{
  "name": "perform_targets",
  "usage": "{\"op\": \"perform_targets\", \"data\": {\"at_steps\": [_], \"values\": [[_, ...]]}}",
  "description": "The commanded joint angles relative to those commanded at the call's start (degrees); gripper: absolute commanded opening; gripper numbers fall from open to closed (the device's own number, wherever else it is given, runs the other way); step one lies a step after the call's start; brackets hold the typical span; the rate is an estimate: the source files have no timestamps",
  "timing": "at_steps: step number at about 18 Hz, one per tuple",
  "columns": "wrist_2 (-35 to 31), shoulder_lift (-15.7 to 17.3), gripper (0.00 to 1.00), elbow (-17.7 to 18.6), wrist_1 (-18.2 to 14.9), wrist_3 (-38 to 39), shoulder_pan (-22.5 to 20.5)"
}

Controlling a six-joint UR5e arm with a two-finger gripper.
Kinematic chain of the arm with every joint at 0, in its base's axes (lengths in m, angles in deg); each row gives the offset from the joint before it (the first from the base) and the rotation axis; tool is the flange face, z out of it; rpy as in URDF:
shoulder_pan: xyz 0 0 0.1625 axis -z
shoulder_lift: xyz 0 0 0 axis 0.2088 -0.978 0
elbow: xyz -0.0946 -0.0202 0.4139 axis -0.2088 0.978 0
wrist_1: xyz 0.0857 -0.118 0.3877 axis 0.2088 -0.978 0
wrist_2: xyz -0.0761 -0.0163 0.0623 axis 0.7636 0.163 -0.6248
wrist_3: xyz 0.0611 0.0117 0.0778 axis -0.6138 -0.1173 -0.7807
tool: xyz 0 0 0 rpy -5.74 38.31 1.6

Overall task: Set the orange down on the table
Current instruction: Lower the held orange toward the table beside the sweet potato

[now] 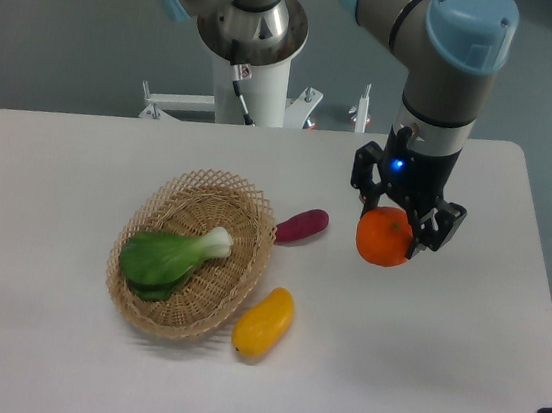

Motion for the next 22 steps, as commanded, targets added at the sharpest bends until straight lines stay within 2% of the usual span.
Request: {"op": "perform_targets", "data": {"at_steps": [4, 8, 14, 17, 22], "values": [[-0.18, -0.79, 0.71, 0.35, 0.44, 0.88, 0.62], [-0.26, -1.93, 0.71, 0.53, 2.37, 1.32, 1.05], [-0.62, -4.74, 0.71, 2.99, 10.1, 1.41, 1.32], [-0.62, -6.59, 0.71, 4.3, 11.77, 1.23, 1.32], [-0.62, -8.78, 0.71, 6.06, 12.3, 0.88, 1.32]]}}
